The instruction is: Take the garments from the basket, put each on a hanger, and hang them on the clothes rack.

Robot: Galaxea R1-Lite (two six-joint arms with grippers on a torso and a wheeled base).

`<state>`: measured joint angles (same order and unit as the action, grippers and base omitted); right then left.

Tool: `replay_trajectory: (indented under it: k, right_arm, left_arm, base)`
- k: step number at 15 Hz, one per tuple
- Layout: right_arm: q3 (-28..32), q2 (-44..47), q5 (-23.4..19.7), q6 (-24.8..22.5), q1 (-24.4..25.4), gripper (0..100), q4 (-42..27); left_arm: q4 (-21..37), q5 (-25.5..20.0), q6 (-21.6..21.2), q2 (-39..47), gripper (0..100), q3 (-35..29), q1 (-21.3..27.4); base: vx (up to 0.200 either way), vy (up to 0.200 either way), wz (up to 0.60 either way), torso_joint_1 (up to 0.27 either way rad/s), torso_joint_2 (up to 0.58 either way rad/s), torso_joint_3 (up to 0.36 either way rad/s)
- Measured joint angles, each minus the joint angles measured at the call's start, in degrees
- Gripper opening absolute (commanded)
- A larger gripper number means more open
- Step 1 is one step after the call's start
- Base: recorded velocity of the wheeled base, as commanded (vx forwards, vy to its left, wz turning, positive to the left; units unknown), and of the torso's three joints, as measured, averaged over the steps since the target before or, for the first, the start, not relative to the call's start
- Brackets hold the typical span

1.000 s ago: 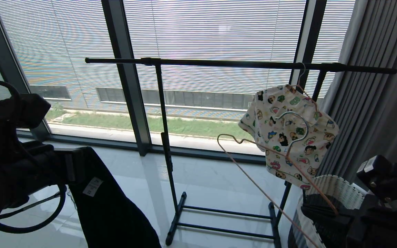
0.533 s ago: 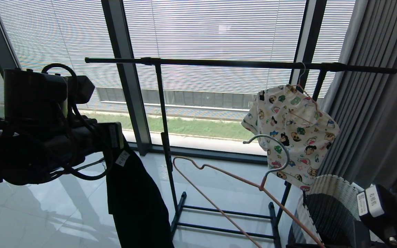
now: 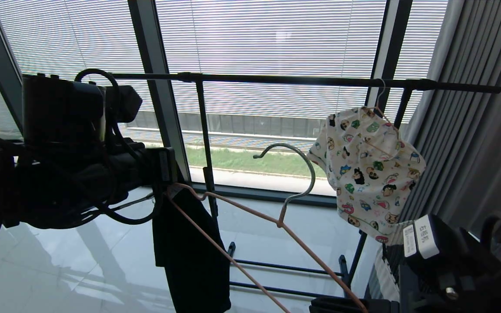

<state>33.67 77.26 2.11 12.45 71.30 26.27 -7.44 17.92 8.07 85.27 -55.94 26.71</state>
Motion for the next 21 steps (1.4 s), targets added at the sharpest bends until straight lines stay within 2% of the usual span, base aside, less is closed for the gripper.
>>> replay_trajectory:
  k: [7, 12, 16, 21]
  right_arm:
    - [2.96, 3.17, 0.27, 2.22, -0.2, 0, 1.51]
    - [4.91, 7.81, 1.99, 2.5, -0.44, 0, 7.41]
    - [7.95, 12.76, 2.21, 3.39, -0.48, 0, 8.51]
    - [11.01, 17.14, 2.32, 4.5, -1.24, 0, 8.53]
  left_arm:
    - [0.0, 1.76, 0.35, -0.57, 0, -0.72, 0.41]
    - [-0.02, 4.49, 5.83, -0.77, 0, -1.94, 2.34]
    - [-0.02, 4.66, 7.58, -1.97, 0, -1.88, 7.63]
    - [0.18, 4.63, 8.02, -4.73, 0, -0.23, 18.49]
  base:
    - [0.0, 0.0, 0.0, 0.0, 0.0, 0.0]
    - [0.0, 0.0, 0.0, 0.0, 0.0, 0.0]
    - [0.0, 0.0, 0.0, 0.0, 0.0, 0.0]
    - [0.0, 0.0, 0.0, 0.0, 0.0, 0.0]
